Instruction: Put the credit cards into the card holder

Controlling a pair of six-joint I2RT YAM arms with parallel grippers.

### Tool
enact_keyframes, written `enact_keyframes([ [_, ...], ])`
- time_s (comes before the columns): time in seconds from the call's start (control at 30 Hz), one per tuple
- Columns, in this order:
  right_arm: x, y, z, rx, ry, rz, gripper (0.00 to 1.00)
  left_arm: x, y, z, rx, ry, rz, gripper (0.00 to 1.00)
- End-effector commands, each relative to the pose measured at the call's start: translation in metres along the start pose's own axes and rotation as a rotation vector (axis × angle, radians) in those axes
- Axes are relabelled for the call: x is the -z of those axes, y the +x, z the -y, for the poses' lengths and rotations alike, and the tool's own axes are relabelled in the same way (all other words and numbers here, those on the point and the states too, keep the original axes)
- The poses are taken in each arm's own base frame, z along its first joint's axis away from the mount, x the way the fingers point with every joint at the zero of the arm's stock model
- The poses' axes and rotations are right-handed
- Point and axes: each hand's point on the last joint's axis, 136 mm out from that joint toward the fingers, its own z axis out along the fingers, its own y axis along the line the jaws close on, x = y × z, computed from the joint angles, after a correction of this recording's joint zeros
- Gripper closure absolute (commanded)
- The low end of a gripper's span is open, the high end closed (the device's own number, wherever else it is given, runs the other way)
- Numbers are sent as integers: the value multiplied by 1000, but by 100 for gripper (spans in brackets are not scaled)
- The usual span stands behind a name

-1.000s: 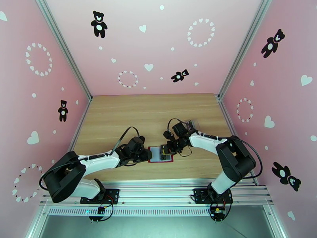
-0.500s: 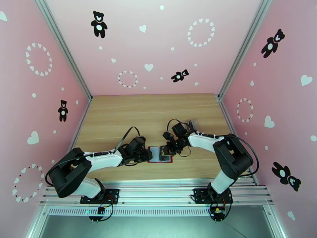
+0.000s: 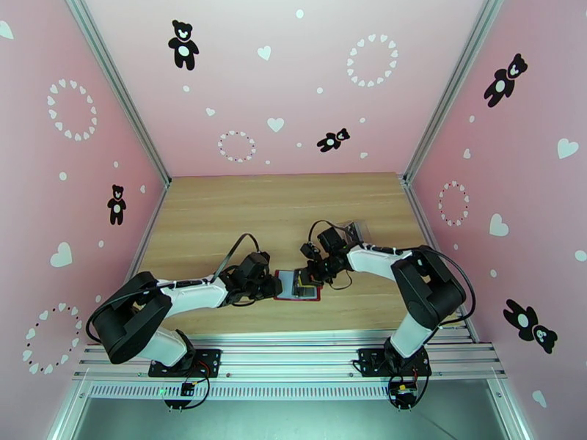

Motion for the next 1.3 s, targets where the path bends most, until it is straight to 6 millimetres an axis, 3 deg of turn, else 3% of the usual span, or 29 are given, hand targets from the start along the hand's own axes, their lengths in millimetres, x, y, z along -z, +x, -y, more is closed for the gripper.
enact_keyframes([
  [0.0,-6,7,15,-46,37,-13,99,-2,4,-10,23,-34,-16,70],
  [0.17,-6,9,22,-67,52,-18,91,-2,4,-10,20,-36,-13,70],
  [0.37,-1,7,25,-79,64,-11,73,-1,4,-10,17,-36,-13,70],
  [0.5,0,4,25,-80,72,-6,71,-1,4,-10,17,-36,-13,70],
  [0.73,1,-1,29,-87,112,1,73,0,3,-8,11,-35,-10,70],
  [1.03,6,-1,31,-82,147,8,93,1,4,-9,7,-37,-11,70],
  [1.27,2,1,32,-92,134,-5,96,-1,3,-9,6,-38,-12,70],
])
